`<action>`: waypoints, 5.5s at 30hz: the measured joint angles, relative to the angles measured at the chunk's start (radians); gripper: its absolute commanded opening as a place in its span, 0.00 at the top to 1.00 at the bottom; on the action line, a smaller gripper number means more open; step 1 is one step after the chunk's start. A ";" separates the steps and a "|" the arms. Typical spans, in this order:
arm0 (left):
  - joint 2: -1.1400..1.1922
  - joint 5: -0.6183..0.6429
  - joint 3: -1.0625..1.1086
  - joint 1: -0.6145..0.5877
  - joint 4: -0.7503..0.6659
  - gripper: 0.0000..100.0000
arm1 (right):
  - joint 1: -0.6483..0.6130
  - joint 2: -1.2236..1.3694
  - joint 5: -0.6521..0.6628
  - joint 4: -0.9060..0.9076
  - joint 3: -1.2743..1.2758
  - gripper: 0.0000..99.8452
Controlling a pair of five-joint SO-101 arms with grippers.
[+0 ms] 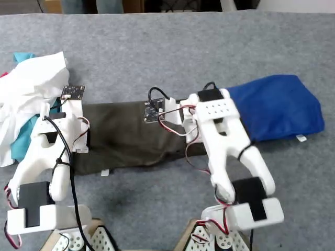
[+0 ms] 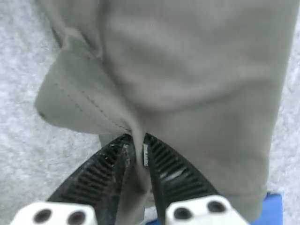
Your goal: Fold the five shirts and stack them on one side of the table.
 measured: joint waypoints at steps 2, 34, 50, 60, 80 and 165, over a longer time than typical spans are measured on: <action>0.000 0.000 0.000 0.000 0.000 0.97 | -0.002 0.031 0.000 -0.031 -0.006 0.98; -0.009 0.000 0.014 0.000 -0.018 0.97 | 0.015 -0.155 -0.334 0.011 0.084 0.99; -0.009 0.000 0.015 0.000 -0.018 0.97 | 0.100 0.302 -0.422 -0.259 -0.181 0.99; -0.009 0.000 0.015 0.000 -0.018 0.97 | 0.124 0.313 -0.559 0.014 -0.482 0.99; -0.009 0.000 0.015 0.000 -0.018 0.97 | 0.124 0.334 -0.483 0.018 -0.304 0.99; 0.104 0.028 -0.330 -0.193 0.310 0.78 | 0.160 -0.250 -0.798 -0.029 -0.218 0.99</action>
